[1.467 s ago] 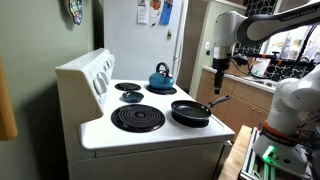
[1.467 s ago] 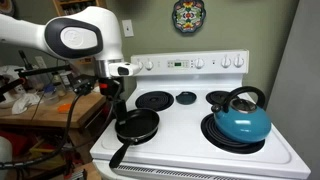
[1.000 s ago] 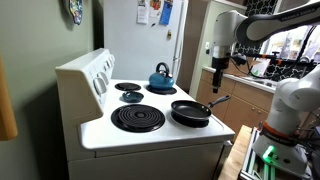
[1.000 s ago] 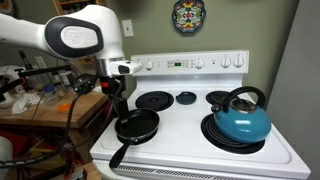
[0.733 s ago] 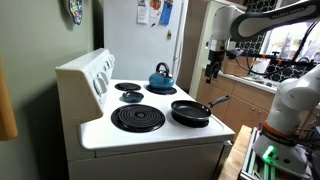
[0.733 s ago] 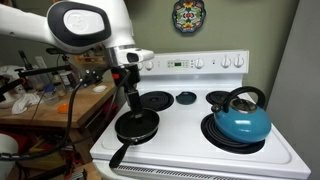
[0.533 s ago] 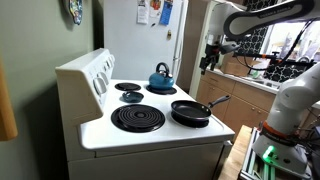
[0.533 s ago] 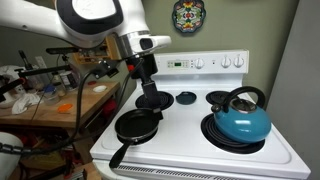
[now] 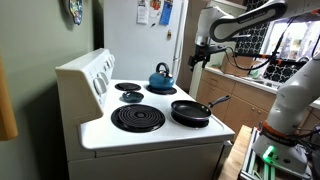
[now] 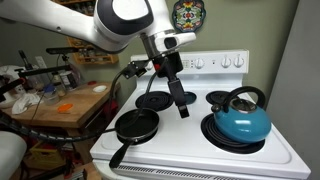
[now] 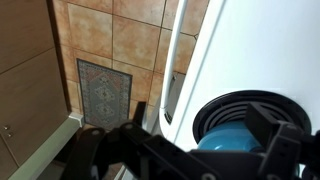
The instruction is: Open the cap from the spout of the blue kettle
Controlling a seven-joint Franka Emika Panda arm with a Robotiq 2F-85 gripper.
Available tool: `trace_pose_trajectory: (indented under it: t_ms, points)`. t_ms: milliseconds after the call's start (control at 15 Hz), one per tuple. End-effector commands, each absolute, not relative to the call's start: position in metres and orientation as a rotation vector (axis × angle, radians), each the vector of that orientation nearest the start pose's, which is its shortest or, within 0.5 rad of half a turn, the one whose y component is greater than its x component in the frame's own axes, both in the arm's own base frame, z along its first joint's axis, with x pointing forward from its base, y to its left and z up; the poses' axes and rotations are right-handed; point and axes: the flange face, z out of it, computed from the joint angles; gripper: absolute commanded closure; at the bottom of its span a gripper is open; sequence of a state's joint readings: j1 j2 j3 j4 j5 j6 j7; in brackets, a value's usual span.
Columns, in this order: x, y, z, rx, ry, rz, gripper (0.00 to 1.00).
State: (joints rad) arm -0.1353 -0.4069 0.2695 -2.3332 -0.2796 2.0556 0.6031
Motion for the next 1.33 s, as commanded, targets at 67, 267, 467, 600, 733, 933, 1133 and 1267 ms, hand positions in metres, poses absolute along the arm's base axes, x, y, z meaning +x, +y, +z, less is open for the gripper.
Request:
trace_pose_trajectory:
  t_ms: [67, 267, 467, 600, 733, 933, 1133, 1267]
  points:
    - [0.441, 0.053, 0.504, -3.358, 0.624, -0.399, 0.00]
    - [0.441, 0.053, 0.504, -3.358, 0.625, -0.400, 0.00]
    - [0.447, 0.059, 0.500, -3.371, 0.615, -0.514, 0.00]
    - [0.464, 0.068, 0.494, -3.375, 0.563, -0.639, 0.00]
    - [0.480, 0.076, 0.486, -3.347, 0.528, -0.753, 0.00]
    - [0.506, 0.084, 0.465, -3.270, 0.543, -0.832, 0.00]
    - [0.535, 0.084, 0.446, -3.260, 0.473, -0.908, 0.00]
    - [0.553, 0.084, 0.437, -3.261, 0.438, -0.928, 0.00]
